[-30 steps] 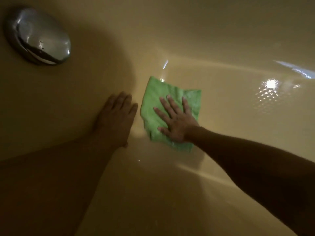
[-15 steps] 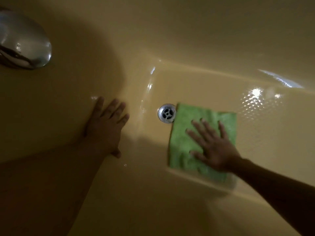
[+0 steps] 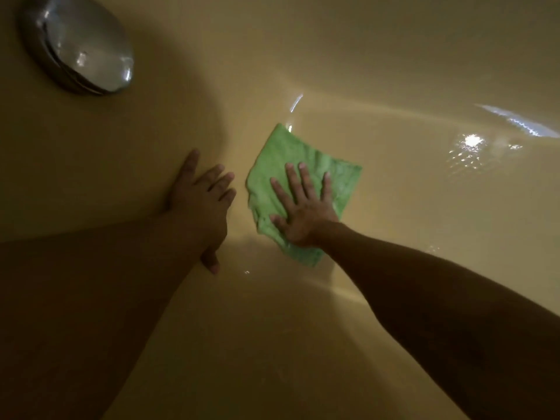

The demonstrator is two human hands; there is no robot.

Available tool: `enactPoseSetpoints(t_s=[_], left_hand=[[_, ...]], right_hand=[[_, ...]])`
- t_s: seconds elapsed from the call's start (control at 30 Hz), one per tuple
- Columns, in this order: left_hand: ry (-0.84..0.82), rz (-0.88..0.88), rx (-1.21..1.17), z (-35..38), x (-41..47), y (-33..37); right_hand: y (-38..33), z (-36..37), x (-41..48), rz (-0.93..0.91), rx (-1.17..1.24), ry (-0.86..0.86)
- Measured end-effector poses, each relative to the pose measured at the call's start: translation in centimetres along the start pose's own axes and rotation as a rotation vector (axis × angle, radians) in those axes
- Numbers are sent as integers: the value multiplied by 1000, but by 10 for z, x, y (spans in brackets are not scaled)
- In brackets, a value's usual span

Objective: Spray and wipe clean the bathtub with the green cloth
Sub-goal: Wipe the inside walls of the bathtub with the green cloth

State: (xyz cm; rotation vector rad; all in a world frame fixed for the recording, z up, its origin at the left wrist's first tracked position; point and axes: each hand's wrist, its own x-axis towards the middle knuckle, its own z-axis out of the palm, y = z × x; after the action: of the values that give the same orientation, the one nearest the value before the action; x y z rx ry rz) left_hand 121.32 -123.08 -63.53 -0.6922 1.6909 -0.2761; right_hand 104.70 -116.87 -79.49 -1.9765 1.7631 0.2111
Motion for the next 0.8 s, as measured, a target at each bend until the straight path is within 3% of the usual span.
enactPoseSetpoints(t_s=[0.13, 0.27, 0.57, 0.67, 0.8], left_hand=[[30, 2, -11, 2, -7, -3], [72, -7, -29, 6, -12, -4], [70, -18, -7, 10, -11, -2], [79, -31, -25, 12, -6, 1], [70, -48, -62, 15, 1, 12]], right_hand=[[-47, 11, -21, -179, 93, -77], [-60, 26, -59, -326, 175, -25], [15, 30, -116, -540, 30, -99], [68, 28, -114, -492, -77, -72], [130, 13, -88, -291, -171, -17]])
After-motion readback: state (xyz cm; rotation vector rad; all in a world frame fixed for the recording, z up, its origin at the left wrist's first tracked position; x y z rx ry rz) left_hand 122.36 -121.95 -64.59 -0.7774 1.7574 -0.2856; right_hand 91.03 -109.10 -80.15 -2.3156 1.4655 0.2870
